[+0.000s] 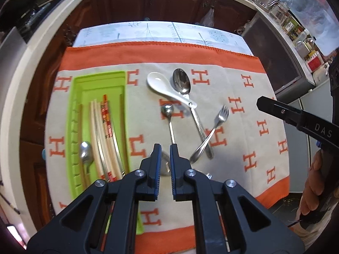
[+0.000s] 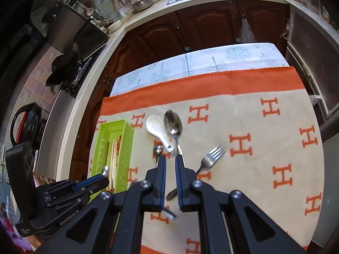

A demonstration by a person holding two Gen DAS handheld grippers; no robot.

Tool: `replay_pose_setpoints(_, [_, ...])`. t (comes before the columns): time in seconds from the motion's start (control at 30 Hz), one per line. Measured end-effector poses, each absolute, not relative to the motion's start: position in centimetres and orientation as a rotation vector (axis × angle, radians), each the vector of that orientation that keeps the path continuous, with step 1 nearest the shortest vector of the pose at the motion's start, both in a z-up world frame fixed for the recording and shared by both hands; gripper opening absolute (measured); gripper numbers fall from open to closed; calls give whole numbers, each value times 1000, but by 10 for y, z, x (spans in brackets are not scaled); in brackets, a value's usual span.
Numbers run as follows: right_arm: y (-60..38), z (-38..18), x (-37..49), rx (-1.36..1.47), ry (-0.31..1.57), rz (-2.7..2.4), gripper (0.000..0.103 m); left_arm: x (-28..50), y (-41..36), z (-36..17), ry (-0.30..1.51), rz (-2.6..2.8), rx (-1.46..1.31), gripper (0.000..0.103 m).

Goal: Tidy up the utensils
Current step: 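Move both open tools back over the remaining spoons, then close left tool on white ceramic spoon while right tool closes on steel spoon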

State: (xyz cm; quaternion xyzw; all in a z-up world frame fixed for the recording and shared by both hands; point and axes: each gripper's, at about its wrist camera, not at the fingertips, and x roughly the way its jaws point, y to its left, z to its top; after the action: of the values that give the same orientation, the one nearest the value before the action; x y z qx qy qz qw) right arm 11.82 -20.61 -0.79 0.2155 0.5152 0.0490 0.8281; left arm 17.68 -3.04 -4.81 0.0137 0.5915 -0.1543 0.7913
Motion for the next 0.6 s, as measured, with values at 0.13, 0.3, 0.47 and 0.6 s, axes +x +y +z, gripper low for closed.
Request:
replay_pose_setpoints(0.13, [-218, -23, 144, 471, 1118, 102, 9, 207, -42, -68, 1330, -325, -38, 6])
replay_pose_setpoints(0.3, [-227, -60, 171, 537, 1177, 137, 14, 252, -48, -104, 1400, -292, -194, 6])
replay_pose_setpoints(0.47, [-228, -91, 188, 600, 1213, 175, 20, 286, -49, -138, 1438, -246, -316, 6])
replay_pose_setpoints(0.6, [-227, -105, 198, 621, 1227, 193, 20, 301, -58, -160, 1463, -211, -313, 6])
